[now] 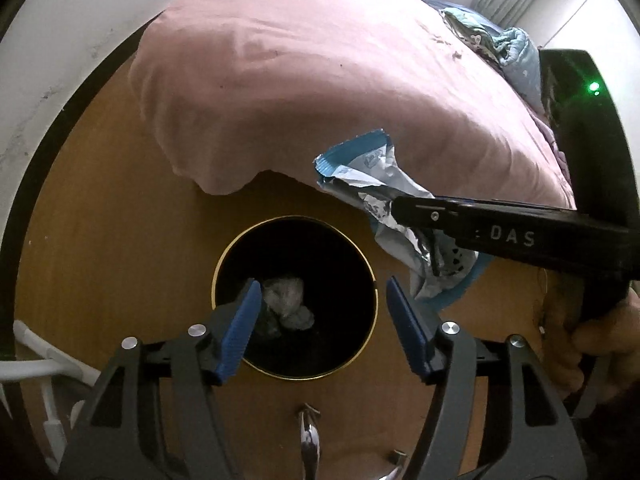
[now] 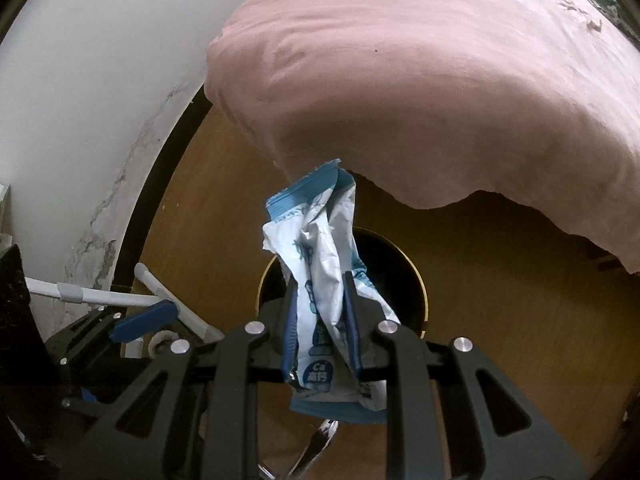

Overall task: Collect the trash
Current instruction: 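Carry both items over the bin and open both tools to drop them, then move both tools back to the desk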

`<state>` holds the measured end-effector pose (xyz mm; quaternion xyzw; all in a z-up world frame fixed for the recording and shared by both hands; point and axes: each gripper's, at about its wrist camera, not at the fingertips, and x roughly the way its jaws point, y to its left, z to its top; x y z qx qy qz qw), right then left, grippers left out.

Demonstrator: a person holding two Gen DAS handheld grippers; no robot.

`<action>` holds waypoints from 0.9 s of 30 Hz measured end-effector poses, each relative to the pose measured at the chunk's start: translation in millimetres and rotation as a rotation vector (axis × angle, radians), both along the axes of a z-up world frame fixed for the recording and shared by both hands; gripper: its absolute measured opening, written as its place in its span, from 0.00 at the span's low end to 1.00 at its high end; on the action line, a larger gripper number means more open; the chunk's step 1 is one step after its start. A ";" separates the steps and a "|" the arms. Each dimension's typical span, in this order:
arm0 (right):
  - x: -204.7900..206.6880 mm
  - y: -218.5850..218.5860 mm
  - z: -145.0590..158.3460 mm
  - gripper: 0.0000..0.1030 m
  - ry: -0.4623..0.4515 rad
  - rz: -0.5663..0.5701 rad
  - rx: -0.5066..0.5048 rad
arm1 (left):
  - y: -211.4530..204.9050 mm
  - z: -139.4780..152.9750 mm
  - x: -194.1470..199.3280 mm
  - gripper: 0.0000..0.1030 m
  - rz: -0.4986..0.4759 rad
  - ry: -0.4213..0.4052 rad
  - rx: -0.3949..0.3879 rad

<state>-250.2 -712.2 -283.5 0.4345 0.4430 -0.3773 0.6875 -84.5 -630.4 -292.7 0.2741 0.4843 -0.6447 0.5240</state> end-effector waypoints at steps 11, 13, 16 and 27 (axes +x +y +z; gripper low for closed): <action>9.6 4.7 20.2 0.71 -0.025 0.048 -0.057 | 36.7 83.9 18.7 0.88 0.092 -0.071 -0.138; 13.3 7.0 32.6 0.71 -0.040 0.057 -0.076 | 52.2 109.9 19.9 0.90 0.102 -0.102 -0.180; 26.5 16.5 59.4 0.71 -0.053 0.083 -0.117 | 81.4 151.5 24.2 0.90 0.120 -0.160 -0.223; 209.7 183.3 220.2 0.82 -0.256 0.630 -0.430 | 276.1 270.0 128.0 0.93 0.503 -0.388 -0.292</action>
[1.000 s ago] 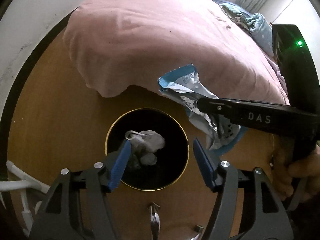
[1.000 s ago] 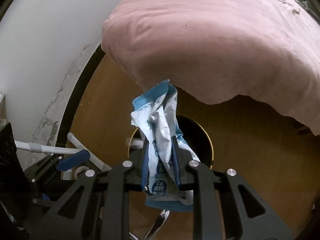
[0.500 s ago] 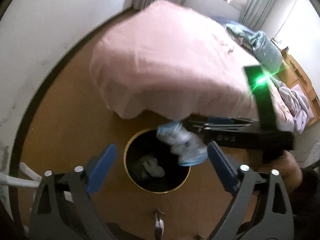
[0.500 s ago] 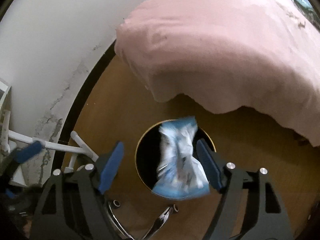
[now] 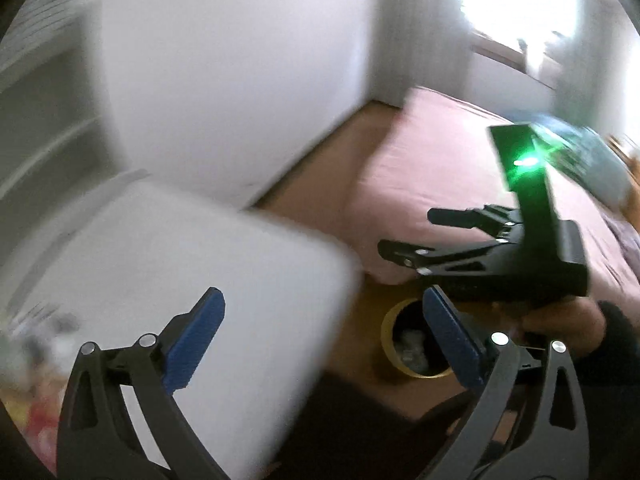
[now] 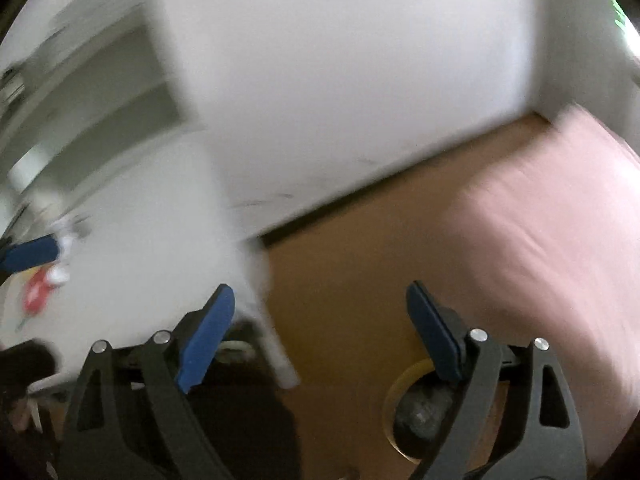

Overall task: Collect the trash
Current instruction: 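Move both tools back to the desk, then grasp the white cigarette pack with the right tool while the left tool grasps the blue pack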

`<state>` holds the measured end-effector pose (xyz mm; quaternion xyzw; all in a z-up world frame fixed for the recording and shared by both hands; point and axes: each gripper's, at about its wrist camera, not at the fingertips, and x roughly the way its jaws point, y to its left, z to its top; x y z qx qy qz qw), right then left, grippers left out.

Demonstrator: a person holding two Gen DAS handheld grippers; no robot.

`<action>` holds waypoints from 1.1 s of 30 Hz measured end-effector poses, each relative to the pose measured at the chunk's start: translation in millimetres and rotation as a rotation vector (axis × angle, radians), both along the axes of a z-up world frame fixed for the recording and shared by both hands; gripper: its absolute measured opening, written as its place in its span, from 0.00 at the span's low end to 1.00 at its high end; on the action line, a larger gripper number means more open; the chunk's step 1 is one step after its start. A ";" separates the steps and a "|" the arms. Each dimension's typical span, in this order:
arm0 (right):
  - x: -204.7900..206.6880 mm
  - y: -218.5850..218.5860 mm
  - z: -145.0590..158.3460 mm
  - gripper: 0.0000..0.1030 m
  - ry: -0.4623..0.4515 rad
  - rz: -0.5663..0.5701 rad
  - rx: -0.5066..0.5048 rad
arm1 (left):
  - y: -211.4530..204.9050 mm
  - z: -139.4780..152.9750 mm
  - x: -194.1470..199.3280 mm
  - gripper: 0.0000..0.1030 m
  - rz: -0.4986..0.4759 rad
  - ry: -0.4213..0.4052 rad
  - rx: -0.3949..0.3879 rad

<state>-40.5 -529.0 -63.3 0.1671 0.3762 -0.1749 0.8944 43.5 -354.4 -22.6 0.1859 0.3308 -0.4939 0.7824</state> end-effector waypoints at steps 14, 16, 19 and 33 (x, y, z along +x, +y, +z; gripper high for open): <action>217.1 286.1 58.4 0.82 -0.081 0.907 -0.108 | 338.7 -22.9 113.7 0.93 0.879 0.131 0.036; 244.0 306.5 57.2 0.82 -0.057 0.963 -0.109 | 354.7 -25.4 112.3 0.93 0.912 0.153 0.021; 270.5 322.0 51.5 0.82 -0.010 0.990 -0.126 | 360.8 -26.8 111.9 0.93 0.923 0.163 0.028; 265.6 315.1 65.5 0.59 -0.059 0.984 -0.131 | 338.5 -50.9 158.2 0.93 0.995 0.184 0.135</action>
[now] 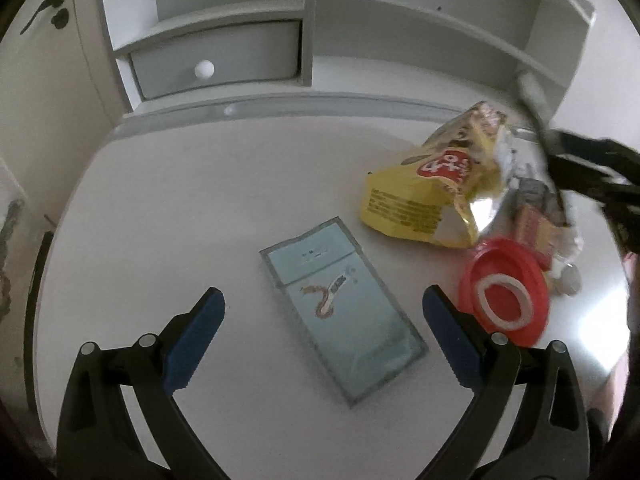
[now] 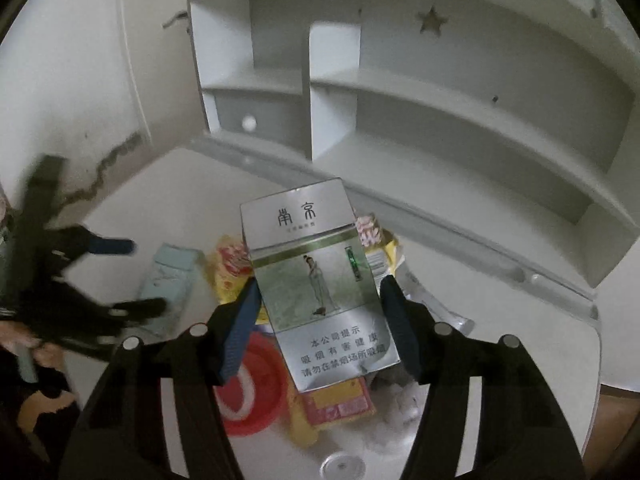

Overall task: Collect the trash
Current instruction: 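Grasp the white cigarette pack with the right tool while the left tool grasps the blue pack, then carry both cigarette packs over the bin and open both tools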

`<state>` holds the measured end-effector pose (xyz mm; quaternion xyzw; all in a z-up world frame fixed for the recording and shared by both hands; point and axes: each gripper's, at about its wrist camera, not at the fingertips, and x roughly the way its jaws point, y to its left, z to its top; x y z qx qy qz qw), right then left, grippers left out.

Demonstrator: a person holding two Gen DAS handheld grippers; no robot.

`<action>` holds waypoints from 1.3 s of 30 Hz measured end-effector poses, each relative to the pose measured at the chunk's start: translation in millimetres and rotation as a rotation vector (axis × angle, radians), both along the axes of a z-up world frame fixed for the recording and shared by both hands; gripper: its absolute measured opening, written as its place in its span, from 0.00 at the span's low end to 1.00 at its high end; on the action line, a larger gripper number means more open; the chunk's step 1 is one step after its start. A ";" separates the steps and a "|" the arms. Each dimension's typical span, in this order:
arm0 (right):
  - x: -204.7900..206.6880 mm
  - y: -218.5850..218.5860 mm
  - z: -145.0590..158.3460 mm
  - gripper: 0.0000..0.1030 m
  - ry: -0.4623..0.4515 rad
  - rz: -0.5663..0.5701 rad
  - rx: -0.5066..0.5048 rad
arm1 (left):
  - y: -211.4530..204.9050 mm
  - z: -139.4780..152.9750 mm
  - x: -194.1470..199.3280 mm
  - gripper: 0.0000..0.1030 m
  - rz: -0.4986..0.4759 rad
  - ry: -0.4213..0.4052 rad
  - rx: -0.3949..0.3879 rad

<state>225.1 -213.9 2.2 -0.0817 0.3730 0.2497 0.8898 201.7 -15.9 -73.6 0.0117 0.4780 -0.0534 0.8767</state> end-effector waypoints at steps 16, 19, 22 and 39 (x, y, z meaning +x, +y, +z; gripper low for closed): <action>-66.0 -67.5 10.0 0.59 -0.047 -0.168 0.104 | 5.6 -1.5 -1.5 0.58 0.070 -0.053 0.072; -79.8 -89.6 13.2 0.59 -0.069 -0.238 0.108 | 4.5 15.8 -9.3 0.58 0.049 -0.101 0.056; -99.5 -122.1 11.1 0.59 -0.077 -0.350 0.107 | -16.0 36.3 -14.4 0.58 -0.013 -0.151 0.019; -363.0 -388.0 -88.8 0.59 0.063 -1.343 0.113 | -427.5 37.2 -175.5 0.58 -1.054 -0.172 -0.253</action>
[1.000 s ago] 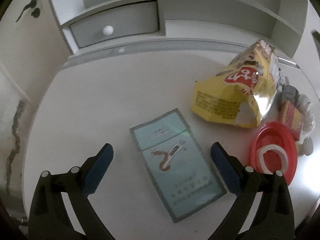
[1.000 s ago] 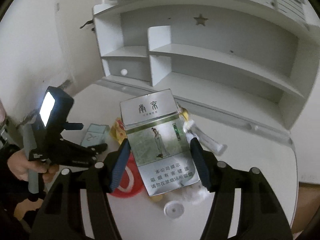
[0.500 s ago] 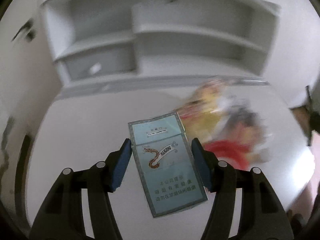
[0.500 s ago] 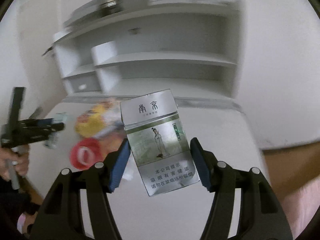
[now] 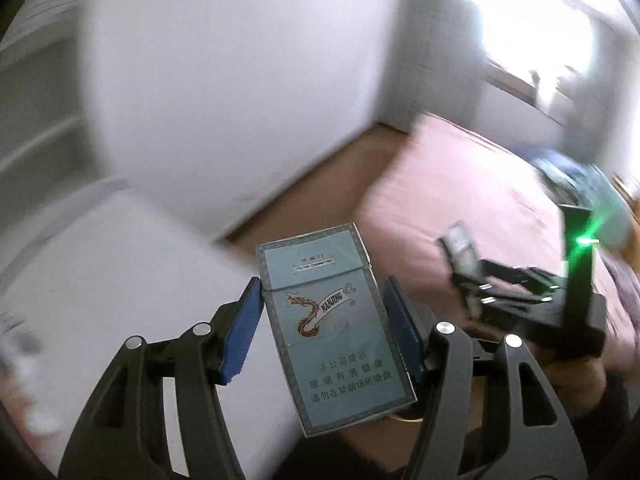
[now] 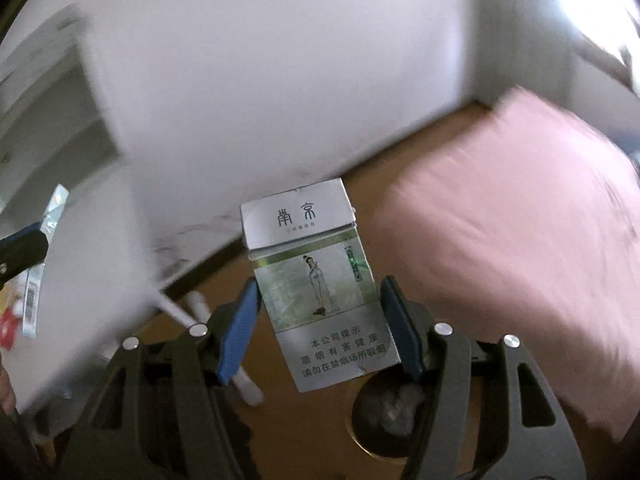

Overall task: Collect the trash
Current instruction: 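Carry both cigarette packs over the bin and open both tools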

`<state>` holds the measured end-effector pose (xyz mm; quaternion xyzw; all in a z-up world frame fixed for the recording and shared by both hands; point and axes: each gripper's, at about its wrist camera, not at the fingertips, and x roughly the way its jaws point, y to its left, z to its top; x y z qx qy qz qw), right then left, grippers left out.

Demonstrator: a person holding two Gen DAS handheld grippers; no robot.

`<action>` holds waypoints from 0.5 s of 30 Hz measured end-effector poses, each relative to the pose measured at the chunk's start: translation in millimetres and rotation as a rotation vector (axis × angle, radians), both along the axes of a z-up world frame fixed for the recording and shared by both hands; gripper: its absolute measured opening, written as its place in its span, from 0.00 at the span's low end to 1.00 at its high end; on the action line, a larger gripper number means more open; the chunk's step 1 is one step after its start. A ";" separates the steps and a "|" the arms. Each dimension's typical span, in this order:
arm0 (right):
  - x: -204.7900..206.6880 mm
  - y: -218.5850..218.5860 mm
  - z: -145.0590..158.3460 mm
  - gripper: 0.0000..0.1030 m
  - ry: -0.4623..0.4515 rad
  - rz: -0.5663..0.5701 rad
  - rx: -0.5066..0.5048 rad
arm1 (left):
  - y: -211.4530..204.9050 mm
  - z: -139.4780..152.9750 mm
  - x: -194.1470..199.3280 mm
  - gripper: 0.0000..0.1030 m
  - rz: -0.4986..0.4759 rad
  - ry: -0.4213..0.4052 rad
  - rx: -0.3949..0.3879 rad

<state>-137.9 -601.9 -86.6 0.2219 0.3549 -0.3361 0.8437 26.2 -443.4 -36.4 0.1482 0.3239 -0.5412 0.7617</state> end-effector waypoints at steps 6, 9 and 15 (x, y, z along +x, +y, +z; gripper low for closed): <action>-91.6 -54.1 -79.0 0.59 0.105 -0.232 0.196 | -91.5 -75.1 -84.1 0.58 -0.291 0.059 0.072; -116.1 -69.7 -118.5 0.59 0.178 -0.292 0.281 | -123.0 -125.7 -103.4 0.58 -0.351 0.081 0.164; -133.5 -84.0 -184.1 0.59 0.229 -0.319 0.464 | -158.2 -198.4 -111.8 0.58 -0.360 0.153 0.293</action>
